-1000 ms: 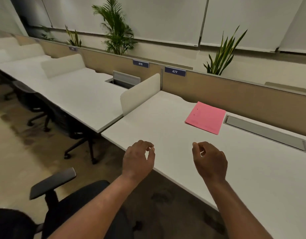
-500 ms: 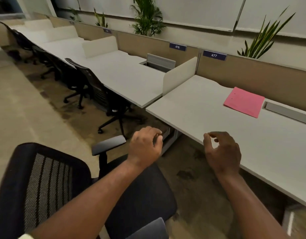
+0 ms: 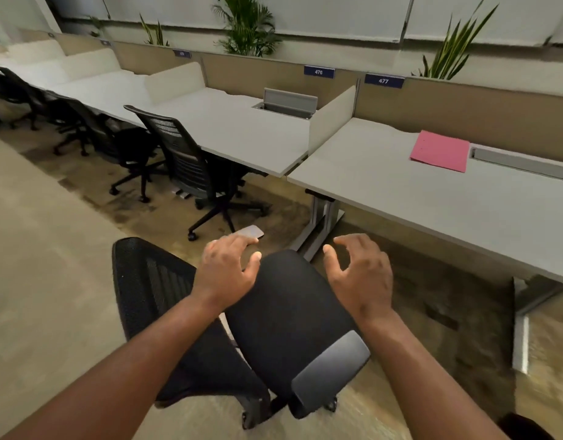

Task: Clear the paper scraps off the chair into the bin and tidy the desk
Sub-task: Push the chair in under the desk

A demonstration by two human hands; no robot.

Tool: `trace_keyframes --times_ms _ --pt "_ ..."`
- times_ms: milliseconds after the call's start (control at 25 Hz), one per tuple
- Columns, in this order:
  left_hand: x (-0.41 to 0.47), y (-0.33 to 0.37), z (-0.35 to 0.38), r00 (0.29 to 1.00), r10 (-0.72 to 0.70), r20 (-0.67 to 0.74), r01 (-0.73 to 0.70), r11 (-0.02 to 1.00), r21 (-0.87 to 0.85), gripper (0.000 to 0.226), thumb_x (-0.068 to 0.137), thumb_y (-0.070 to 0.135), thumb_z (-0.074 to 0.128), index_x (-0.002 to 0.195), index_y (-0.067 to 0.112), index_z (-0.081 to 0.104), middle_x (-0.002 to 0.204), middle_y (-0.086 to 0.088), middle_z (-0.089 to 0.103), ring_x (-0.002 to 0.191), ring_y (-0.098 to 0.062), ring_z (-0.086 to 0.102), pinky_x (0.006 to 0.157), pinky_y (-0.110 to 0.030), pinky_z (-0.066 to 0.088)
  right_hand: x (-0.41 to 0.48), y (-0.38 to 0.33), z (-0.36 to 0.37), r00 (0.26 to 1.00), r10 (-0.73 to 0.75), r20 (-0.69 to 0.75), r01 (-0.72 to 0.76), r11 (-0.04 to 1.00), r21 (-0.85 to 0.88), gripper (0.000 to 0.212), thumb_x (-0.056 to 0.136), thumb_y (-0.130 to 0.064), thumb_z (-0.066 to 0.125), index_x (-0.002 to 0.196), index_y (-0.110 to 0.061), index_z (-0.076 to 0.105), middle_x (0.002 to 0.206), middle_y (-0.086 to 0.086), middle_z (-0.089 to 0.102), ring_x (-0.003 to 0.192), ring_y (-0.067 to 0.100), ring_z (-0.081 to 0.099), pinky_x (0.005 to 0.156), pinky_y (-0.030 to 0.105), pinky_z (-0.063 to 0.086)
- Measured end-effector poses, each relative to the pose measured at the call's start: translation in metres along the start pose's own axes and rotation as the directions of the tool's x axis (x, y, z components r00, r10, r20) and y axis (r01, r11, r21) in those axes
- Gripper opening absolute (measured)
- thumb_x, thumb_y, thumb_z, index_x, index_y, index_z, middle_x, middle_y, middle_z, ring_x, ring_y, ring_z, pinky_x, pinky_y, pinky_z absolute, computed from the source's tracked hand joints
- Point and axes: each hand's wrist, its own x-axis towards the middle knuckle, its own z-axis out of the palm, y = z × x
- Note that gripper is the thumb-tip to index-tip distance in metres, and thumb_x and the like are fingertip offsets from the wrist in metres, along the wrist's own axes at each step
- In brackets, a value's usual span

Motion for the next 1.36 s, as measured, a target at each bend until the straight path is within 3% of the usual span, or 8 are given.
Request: trace_keyframes --times_ms 280,400,480,720,1000,1160,1240,1360 --pt "-0.084 -0.083 -0.073 0.986 0.024 0.164 -0.043 0.992 0.116 0.047 0.094 0.044 0.059 0.135 0.023 0.058 0.137 -0.001 0.063 0.129 -0.021 0.054 0.115 -0.048 0.035 -0.108 -0.097 0.014 0.997 0.081 0.008 -0.081 0.996 -0.033 0.040 0.093 -0.052 0.053 0.119 -0.023 0.064 0.119 -0.005 0.063 0.109 0.015 0.057 0.086 0.032 0.041" --pt "-0.107 -0.116 -0.091 0.957 0.024 0.289 -0.078 0.981 0.177 0.066 0.100 0.053 0.047 0.156 0.020 0.032 0.165 -0.003 0.028 0.155 -0.020 0.017 0.126 -0.047 0.014 -0.145 -0.141 0.025 0.991 0.119 0.057 -0.115 0.991 -0.071 0.059 0.095 -0.054 0.051 0.141 -0.018 0.051 0.146 0.001 0.051 0.136 0.018 0.043 0.105 0.039 0.040" --pt "-0.113 -0.135 -0.096 0.933 0.040 0.358 -0.108 0.979 0.172 0.076 0.100 0.063 0.027 0.161 0.019 0.013 0.169 0.001 0.005 0.155 -0.014 -0.007 0.127 -0.043 0.001 -0.160 -0.163 0.034 0.985 0.145 0.091 -0.135 0.985 -0.109 0.067 0.096 -0.057 0.047 0.150 -0.017 0.040 0.156 0.003 0.041 0.144 0.018 0.033 0.114 0.043 0.036" --pt "-0.087 -0.205 -0.100 0.862 0.212 0.461 -0.278 0.957 0.080 0.084 0.093 0.073 0.005 0.159 0.022 -0.005 0.167 0.004 -0.014 0.151 -0.007 -0.024 0.126 -0.041 -0.008 -0.180 -0.227 0.091 0.969 0.238 0.072 -0.216 0.948 -0.234 0.078 0.097 -0.066 0.035 0.159 -0.020 0.020 0.167 0.000 0.020 0.152 0.015 0.014 0.123 0.042 0.018" --pt "-0.007 -0.304 -0.089 0.724 0.405 0.559 -0.469 0.883 -0.033 0.091 0.087 0.079 -0.002 0.160 0.026 0.008 0.168 0.007 -0.003 0.153 -0.009 -0.014 0.126 -0.045 -0.006 -0.161 -0.305 0.189 0.903 0.428 -0.022 -0.409 0.846 -0.343 0.079 0.098 -0.073 0.023 0.157 -0.021 0.027 0.164 0.001 0.028 0.151 0.016 0.022 0.120 0.037 0.017" --pt "0.022 -0.333 -0.074 0.639 0.472 0.607 -0.546 0.835 -0.075 0.089 0.088 0.078 0.003 0.150 0.030 0.045 0.164 0.008 0.028 0.155 -0.011 0.011 0.126 -0.045 0.005 -0.158 -0.323 0.223 0.815 0.578 0.034 -0.505 0.737 -0.449 0.082 0.096 -0.074 0.013 0.150 -0.020 0.043 0.153 0.002 0.047 0.141 0.020 0.041 0.113 0.041 0.035" --pt "0.030 -0.334 -0.065 0.627 0.518 0.582 -0.577 0.811 -0.100 0.079 0.092 0.075 0.008 0.133 0.035 0.063 0.151 0.012 0.051 0.148 -0.009 0.032 0.122 -0.043 0.018 -0.154 -0.323 0.227 0.795 0.607 0.005 -0.511 0.674 -0.534 0.083 0.096 -0.074 0.010 0.127 -0.020 0.065 0.121 0.003 0.070 0.111 0.023 0.065 0.085 0.042 0.051" --pt "0.036 -0.327 -0.056 0.646 0.581 0.496 -0.618 0.779 -0.108 0.075 0.096 0.070 0.008 0.107 0.036 0.074 0.115 0.016 0.073 0.119 -0.008 0.062 0.107 -0.037 0.035 -0.148 -0.319 0.225 0.805 0.590 -0.065 -0.501 0.616 -0.609 0.074 0.097 -0.071 0.017 0.075 -0.022 0.067 0.069 0.000 0.067 0.062 0.023 0.063 0.054 0.036 0.035"
